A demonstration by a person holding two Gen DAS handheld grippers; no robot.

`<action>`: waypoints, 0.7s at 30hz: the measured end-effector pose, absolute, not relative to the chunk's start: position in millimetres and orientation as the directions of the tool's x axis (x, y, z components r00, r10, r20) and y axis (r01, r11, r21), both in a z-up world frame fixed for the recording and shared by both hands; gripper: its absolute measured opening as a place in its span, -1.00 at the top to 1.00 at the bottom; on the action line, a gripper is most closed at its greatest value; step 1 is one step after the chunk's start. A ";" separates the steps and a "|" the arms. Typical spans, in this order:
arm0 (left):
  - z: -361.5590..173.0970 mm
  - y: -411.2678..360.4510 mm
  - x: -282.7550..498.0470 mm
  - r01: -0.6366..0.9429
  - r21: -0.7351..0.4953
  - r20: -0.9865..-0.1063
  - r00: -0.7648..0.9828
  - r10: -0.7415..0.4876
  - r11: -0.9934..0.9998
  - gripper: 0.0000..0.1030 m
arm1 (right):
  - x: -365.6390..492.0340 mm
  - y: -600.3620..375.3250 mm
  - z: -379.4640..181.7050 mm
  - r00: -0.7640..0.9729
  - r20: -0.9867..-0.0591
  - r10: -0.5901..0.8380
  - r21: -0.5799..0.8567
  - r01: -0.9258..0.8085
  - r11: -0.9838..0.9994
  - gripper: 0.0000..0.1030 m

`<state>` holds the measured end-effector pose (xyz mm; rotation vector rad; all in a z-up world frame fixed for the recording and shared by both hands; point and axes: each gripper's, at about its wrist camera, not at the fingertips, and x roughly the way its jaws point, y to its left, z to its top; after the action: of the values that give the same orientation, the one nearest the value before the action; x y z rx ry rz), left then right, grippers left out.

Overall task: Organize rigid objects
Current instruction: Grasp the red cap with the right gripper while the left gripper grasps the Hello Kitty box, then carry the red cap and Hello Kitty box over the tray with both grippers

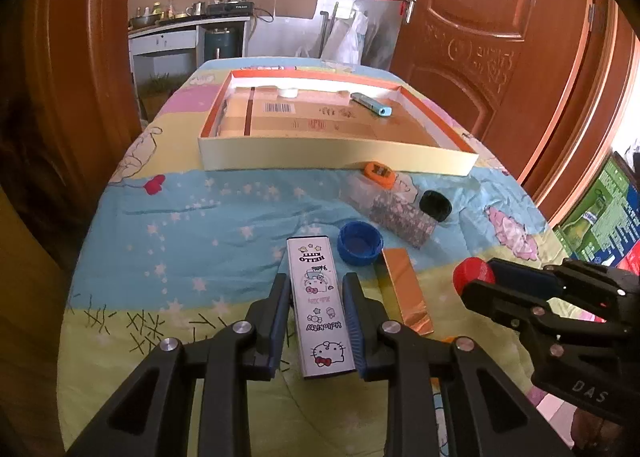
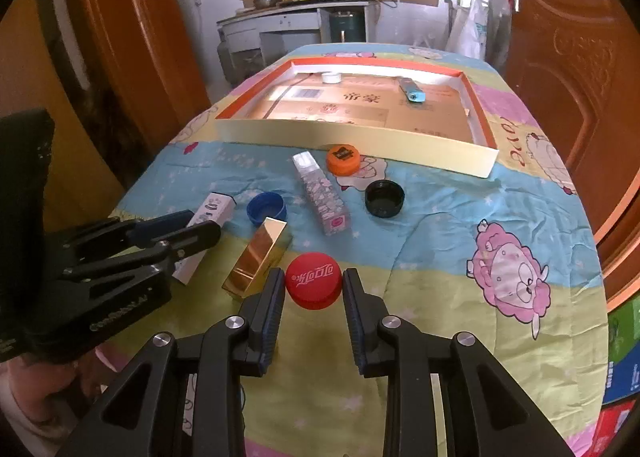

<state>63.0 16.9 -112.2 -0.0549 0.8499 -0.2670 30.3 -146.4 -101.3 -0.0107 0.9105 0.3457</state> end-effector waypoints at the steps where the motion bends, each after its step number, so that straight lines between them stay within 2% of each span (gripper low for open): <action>1: -110.4 16.7 62.9 0.212 -0.156 -0.731 0.632 -0.257 0.965 0.47 | 30.8 -147.1 -101.1 0.563 -0.774 0.288 0.138 -0.294 0.946 0.41; 21: -82.1 8.5 97.0 0.213 -0.161 -0.703 0.660 -0.263 0.964 0.47 | 60.2 -155.0 -87.1 0.590 -0.751 0.297 0.157 -0.278 0.948 0.41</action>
<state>97.0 8.5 -82.1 -0.0662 0.8056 -0.2699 60.2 -155.0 -87.1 0.0237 0.8780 0.3349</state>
